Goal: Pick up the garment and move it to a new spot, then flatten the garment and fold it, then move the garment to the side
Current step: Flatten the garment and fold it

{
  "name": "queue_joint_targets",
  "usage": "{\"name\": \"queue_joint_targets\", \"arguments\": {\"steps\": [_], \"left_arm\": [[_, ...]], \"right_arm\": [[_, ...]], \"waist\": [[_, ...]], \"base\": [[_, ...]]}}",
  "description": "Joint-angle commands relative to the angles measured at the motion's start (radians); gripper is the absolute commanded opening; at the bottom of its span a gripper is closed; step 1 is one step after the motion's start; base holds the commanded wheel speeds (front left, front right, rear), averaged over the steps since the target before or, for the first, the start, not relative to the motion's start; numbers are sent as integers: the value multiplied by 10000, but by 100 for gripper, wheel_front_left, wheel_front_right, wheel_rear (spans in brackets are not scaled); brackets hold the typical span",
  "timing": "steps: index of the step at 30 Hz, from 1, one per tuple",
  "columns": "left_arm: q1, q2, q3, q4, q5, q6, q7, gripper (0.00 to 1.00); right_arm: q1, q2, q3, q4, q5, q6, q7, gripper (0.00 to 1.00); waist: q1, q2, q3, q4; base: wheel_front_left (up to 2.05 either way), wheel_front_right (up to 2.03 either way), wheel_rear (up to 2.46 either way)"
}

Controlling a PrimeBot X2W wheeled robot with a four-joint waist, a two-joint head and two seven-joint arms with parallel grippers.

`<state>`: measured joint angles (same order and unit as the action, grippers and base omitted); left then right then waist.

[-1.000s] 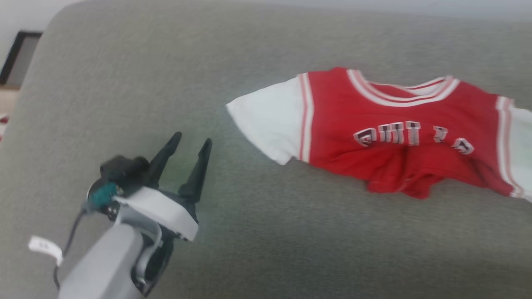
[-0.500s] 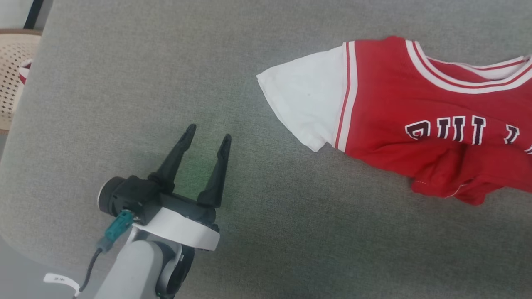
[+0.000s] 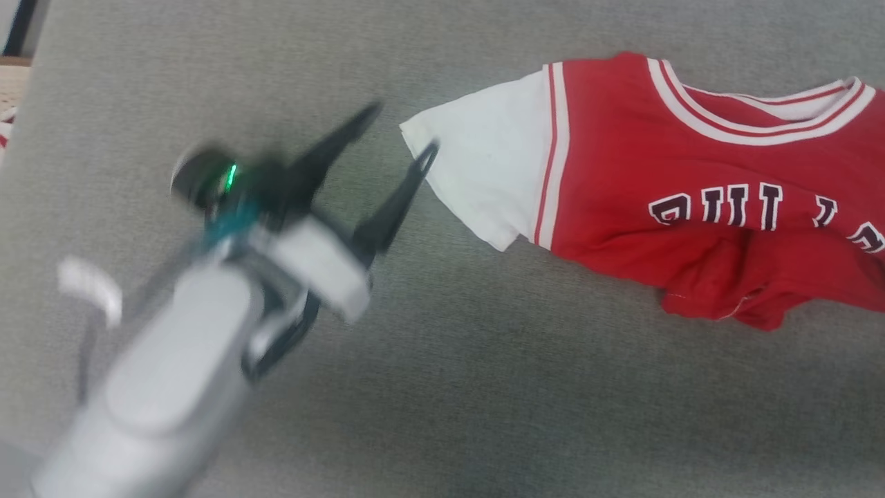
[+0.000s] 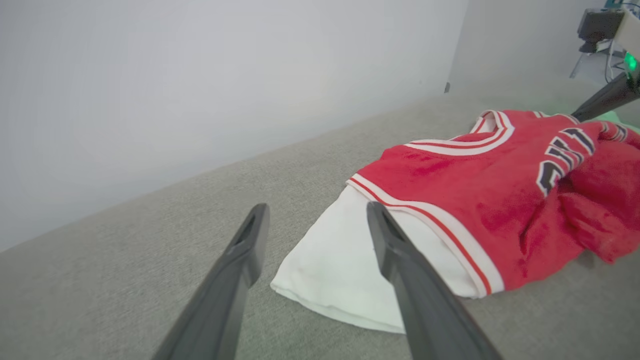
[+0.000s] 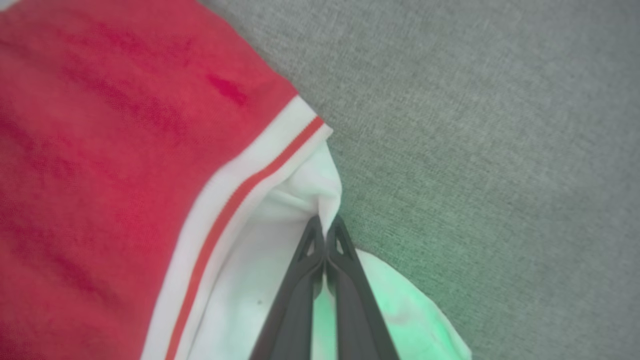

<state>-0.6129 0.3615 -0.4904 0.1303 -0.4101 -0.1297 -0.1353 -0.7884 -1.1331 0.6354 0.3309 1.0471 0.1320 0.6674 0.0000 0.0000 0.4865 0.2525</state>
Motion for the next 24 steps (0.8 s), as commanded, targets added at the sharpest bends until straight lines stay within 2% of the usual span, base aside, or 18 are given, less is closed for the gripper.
{"name": "queue_joint_targets", "arguments": {"steps": [1,3,5,9,11,17,20,21,22,23,24], "left_arm": [[-893,283,-693,213,-971,0,710,100],[-2194,784,-1769,584,-2167,-2,1980,100],[-3280,1021,-2544,1076,-3715,-3,3409,100],[-5302,1322,-3862,1905,-5440,-8,5309,100],[-5693,1294,-4090,2182,-5807,-7,5619,100],[-7075,1064,-5891,3370,-7589,-6,7310,100],[-7305,1085,-6423,3646,-7909,-7,7303,100],[-7379,1119,-6616,3729,-7989,-7,7299,97],[-7427,1134,-6775,3780,-8090,-7,7254,87],[-7442,1137,-6899,3825,-8234,-7,7192,63],[-7477,1132,-7032,3849,-8319,-7,7147,43]], "right_arm": [[-49,101,225,154,17,-24,47,0],[-288,219,359,87,27,-24,105,0],[-564,291,486,50,45,-24,161,0],[-1156,391,827,-14,24,-27,337,0],[-1316,438,896,-21,21,-33,349,0],[-1925,754,1420,-6,91,-35,343,0],[-2091,808,1660,34,129,-36,245,0],[-2152,832,1741,38,131,-36,241,0],[-2205,858,1830,36,169,-36,186,0],[-2241,897,1909,45,208,-35,139,0],[-2283,927,1994,56,237,-35,119,0]], "waist": [[0,0,91,-129],[0,0,207,-271],[0,0,375,-391],[0,0,740,-585],[0,0,834,-632],[0,0,1235,-921],[0,0,1301,-1022],[0,0,1313,-1054],[0,0,1321,-1082],[0,0,1314,-1114],[0,0,1304,-1138]], "base": [[0,0,0],[0,0,0],[0,0,0],[0,0,0],[0,0,0],[0,0,0],[0,0,0],[0,0,0],[0,0,0],[0,0,0],[0,0,0]]}}
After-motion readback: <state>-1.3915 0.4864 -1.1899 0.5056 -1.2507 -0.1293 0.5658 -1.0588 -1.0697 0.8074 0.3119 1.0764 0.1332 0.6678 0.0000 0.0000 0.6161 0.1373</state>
